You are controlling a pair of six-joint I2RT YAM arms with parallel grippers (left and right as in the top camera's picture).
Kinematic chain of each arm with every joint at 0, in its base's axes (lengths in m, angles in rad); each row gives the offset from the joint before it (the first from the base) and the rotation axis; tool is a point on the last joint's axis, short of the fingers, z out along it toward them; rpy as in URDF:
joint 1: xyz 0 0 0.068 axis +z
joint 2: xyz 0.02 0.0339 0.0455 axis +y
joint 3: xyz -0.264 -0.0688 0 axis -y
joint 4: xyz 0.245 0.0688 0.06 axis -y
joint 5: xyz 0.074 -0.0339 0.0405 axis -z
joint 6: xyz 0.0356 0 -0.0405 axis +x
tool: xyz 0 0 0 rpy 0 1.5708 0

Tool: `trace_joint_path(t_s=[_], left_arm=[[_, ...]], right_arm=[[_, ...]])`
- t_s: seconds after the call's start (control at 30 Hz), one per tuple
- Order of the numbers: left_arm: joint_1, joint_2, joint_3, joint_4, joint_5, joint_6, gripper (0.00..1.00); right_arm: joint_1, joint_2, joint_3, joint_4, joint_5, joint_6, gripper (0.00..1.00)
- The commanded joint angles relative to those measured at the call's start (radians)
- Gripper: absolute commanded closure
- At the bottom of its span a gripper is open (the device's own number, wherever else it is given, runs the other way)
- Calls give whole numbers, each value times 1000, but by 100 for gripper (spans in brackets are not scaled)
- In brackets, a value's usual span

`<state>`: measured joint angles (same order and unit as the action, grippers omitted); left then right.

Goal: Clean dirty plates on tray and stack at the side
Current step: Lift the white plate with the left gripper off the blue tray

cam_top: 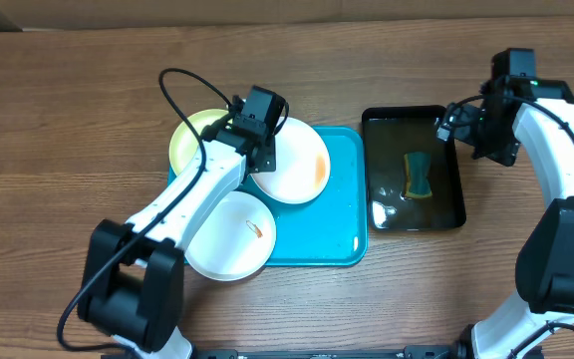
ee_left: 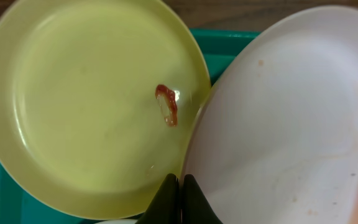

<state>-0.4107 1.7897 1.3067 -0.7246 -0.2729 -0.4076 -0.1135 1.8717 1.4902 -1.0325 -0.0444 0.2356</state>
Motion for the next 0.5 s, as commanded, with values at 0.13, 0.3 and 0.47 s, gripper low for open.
trace_joint_path(t_s=[0.13, 0.3, 0.47], left_arm=[[-2, -94, 111, -72, 42, 27, 96], [-2, -96, 161, -109, 54, 27, 96], [-18, -96, 200, -106, 65, 26, 96]], right_arm=[[-11, -11, 16, 5, 6, 4, 0], [-11, -11, 16, 6, 6, 4, 0], [-11, -11, 16, 6, 6, 4, 0]])
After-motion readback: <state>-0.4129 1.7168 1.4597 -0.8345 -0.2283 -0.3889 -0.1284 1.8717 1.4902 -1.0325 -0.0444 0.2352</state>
